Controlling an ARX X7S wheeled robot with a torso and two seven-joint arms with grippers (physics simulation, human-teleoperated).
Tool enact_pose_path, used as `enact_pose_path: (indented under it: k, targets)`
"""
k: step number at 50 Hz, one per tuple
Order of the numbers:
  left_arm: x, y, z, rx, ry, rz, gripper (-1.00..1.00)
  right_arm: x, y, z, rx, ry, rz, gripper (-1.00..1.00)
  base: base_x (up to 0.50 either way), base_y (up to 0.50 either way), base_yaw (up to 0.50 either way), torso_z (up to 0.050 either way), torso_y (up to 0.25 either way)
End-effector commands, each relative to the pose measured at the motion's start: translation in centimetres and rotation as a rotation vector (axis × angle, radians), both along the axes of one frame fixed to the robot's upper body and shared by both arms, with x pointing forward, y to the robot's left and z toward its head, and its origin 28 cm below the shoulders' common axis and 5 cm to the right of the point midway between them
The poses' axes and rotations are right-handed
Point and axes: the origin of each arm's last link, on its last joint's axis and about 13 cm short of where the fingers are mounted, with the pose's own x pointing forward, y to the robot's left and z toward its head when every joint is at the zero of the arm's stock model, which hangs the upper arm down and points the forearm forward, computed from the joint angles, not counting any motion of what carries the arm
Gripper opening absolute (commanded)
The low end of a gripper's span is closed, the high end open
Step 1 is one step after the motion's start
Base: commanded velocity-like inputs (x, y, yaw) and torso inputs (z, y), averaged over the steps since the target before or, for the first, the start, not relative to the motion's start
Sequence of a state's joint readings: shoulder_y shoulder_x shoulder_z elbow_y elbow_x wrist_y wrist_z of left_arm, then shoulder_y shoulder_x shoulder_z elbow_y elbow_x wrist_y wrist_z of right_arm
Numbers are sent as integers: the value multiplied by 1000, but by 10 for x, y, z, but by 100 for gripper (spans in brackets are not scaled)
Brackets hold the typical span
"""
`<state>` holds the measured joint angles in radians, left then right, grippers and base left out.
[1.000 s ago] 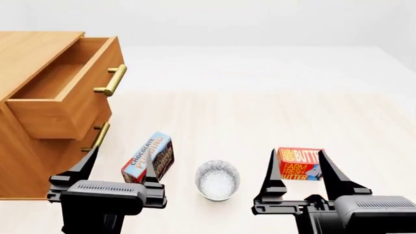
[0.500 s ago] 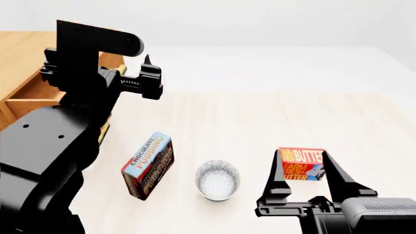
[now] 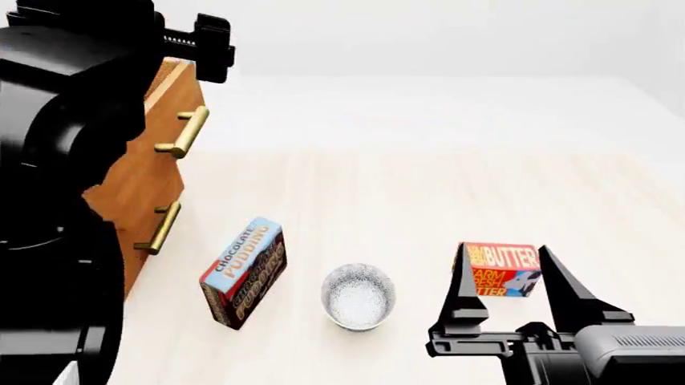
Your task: Put the bowl in the top drawer of the cabinet.
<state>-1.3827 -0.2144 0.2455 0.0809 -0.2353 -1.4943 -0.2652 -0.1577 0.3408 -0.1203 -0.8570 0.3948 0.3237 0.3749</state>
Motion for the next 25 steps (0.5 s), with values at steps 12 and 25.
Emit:
enact_pose_path:
  k: [12, 25]
  targets:
    - [17, 25, -7, -148, 295, 167, 100, -1, -2, 2, 7, -4, -10, 100, 0, 0, 0, 0, 0]
    - [12, 20, -9, -148, 393, 76, 100, -3, -2, 2, 11, -4, -13, 100, 0, 0, 0, 0, 0]
